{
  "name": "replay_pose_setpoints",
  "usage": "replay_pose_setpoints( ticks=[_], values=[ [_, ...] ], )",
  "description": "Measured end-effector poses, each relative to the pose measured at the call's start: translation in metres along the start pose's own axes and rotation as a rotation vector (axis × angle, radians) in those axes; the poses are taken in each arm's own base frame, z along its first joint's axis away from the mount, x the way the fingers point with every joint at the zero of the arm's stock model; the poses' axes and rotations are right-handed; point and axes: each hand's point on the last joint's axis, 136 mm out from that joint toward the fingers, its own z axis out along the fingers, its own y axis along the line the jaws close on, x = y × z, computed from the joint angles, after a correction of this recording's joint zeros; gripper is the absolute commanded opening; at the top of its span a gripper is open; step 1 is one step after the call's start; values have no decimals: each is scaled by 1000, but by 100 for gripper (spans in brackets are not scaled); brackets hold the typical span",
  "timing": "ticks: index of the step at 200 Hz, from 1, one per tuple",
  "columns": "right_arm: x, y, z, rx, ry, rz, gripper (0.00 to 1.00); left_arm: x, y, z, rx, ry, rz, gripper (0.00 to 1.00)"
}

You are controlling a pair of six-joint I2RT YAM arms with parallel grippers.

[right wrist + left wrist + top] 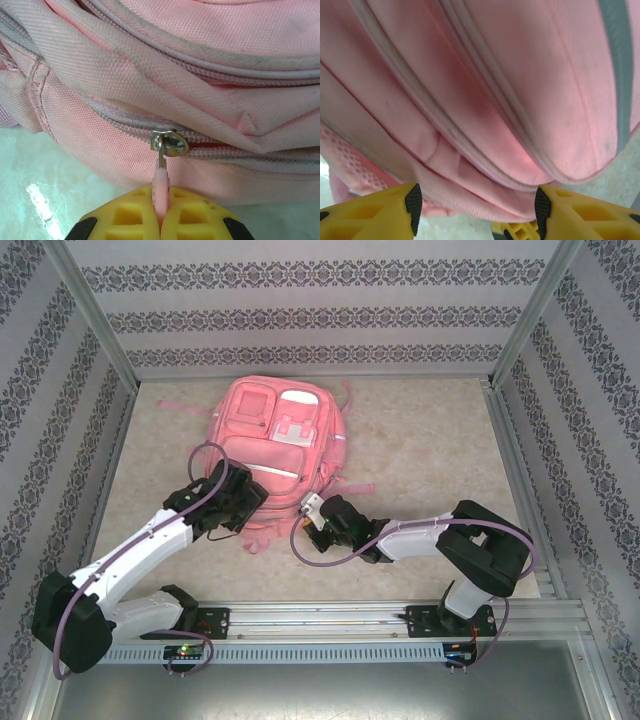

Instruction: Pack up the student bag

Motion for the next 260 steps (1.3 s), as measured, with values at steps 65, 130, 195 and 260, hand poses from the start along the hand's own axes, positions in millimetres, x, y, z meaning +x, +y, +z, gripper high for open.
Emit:
replay_pose_setpoints(
  ticks=[65, 130, 195, 260],
  values=[
    [-2, -1, 0, 7, -9, 0, 0, 22, 3, 18, -53, 46, -54, 61],
    [2, -3, -1, 17, -11, -1, 0, 24, 5, 38, -89, 43, -79, 44],
    [13, -10, -2, 58, 3, 0, 0, 21, 4, 43, -75, 31, -80, 25],
    [18, -40, -4, 130, 3, 92, 0, 22, 12, 44, -40, 31, -86, 22]
  ],
)
